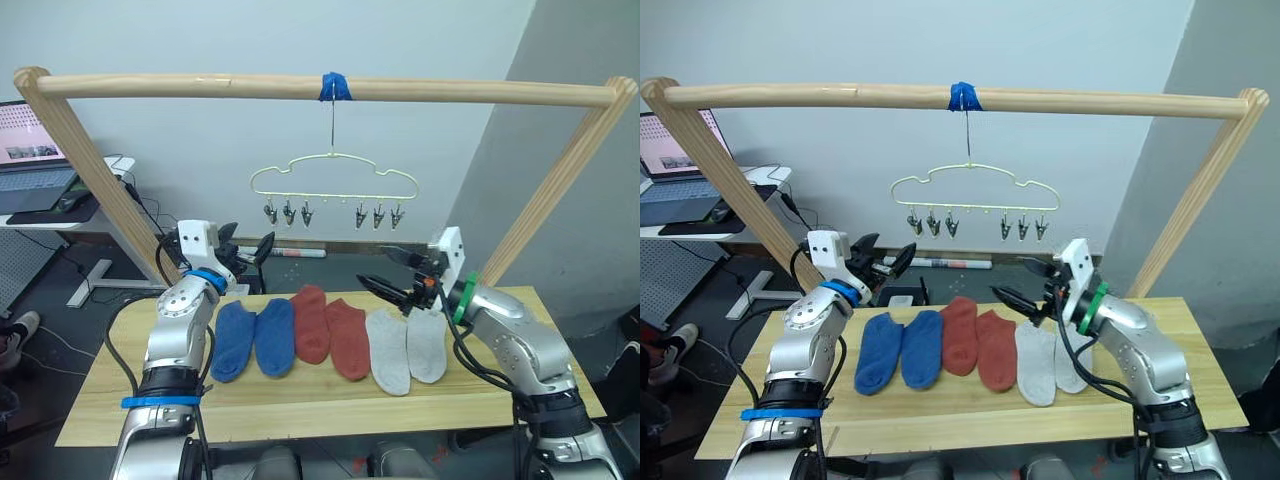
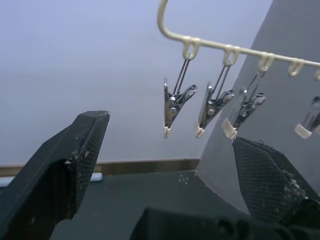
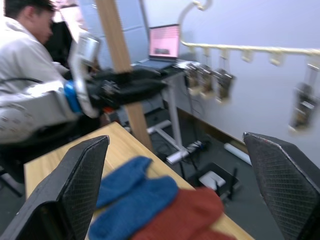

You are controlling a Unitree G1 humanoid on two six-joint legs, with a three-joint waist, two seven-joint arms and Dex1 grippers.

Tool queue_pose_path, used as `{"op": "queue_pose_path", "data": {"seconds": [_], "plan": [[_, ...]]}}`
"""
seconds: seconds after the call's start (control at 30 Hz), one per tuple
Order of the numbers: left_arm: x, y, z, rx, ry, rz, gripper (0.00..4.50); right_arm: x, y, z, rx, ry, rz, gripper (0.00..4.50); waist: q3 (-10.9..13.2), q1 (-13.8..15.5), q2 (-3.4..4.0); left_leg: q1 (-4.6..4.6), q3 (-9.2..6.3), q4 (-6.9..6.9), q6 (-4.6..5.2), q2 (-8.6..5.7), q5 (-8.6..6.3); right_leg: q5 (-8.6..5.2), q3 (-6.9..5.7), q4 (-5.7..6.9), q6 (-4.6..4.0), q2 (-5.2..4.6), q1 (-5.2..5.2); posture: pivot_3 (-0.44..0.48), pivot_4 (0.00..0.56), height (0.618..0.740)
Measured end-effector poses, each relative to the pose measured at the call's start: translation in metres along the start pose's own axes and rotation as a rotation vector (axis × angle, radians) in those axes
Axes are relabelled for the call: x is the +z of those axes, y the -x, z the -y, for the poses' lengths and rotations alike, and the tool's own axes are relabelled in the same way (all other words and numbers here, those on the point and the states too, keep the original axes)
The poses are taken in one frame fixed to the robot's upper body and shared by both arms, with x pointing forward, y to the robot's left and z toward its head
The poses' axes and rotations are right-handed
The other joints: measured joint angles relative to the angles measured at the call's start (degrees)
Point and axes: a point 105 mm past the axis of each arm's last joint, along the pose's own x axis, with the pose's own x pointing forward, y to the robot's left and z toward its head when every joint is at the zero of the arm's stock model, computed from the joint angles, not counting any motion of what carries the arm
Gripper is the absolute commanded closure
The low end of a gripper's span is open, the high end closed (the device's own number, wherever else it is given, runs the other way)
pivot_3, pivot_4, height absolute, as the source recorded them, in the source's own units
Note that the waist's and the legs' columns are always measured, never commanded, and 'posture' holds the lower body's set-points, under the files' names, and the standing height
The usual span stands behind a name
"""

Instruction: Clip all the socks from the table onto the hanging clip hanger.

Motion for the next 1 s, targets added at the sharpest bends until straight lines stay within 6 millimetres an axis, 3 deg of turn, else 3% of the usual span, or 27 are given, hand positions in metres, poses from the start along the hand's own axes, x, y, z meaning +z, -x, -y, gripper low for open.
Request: {"op": "queue_pose_path", "data": {"seconds": [0.07, 0.27, 0.5, 0.6, 0.77, 1.0], "plan": [[0.003, -0.006, 0.004, -0.009, -0.004, 0.016, 1.22, 0.008, -0.013, -0.005, 0.029, 0.017, 0.021, 0.0, 0.0, -0.2, -0.01, -0.02, -0.06, 0.0, 0.0, 0.0, 0.0, 0.0, -0.05, -0.03, 0.0, 0.0, 0.01, -0.025, 0.067, 0.74], [0.006, -0.014, 0.003, 0.013, -0.01, 0.036, 1.22, 0.0, -0.02, 0.001, 0.0, 0.032, -0.011, 0.0, 0.0, -0.2, -0.03, -0.03, -0.07, -0.01, 0.0, -0.01, -0.01, 0.0, -0.07, -0.1, 0.01, -0.01, 0.05, -0.019, 0.071, 0.74], [0.01, -0.029, 0.005, 0.026, -0.019, 0.055, 1.22, 0.006, -0.031, -0.003, 0.009, 0.052, 0.017, 0.0, 0.1, -0.3, -0.06, -0.02, -0.12, 0.0, 0.0, -0.01, 0.0, -0.01, -0.1, -0.06, 0.04, 0.01, 0.04, -0.029, 0.071, 0.74], [0.012, -0.032, 0.006, 0.024, -0.021, 0.069, 1.81, 0.012, -0.034, -0.005, 0.017, 0.063, 0.03, 0.0, 0.1, -0.3, -0.06, -0.02, -0.12, -0.01, 0.0, 0.0, -0.01, 0.0, -0.1, -0.08, 0.03, 0.01, 0.04, -0.034, 0.071, 0.74], [0.006, -0.032, 0.005, 0.031, -0.018, 0.06, 3.35, 0.011, -0.034, -0.004, 0.013, 0.065, 0.028, 0.0, 0.1, -0.4, -0.06, -0.03, -0.13, -0.02, 0.0, 0.0, -0.01, 0.0, -0.1, -0.07, 0.03, 0.01, 0.03, -0.039, 0.073, 0.74], [0.003, -0.033, 0.004, 0.034, -0.012, 0.053, 3.35, 0.011, -0.033, -0.003, 0.007, 0.07, 0.024, 0.0, 0.1, -0.8, -0.07, -0.03, -0.12, -0.02, 0.0, 0.0, -0.01, -0.01, -0.1, -0.07, 0.04, 0.01, 0.03, -0.048, 0.073, 0.74]]}}
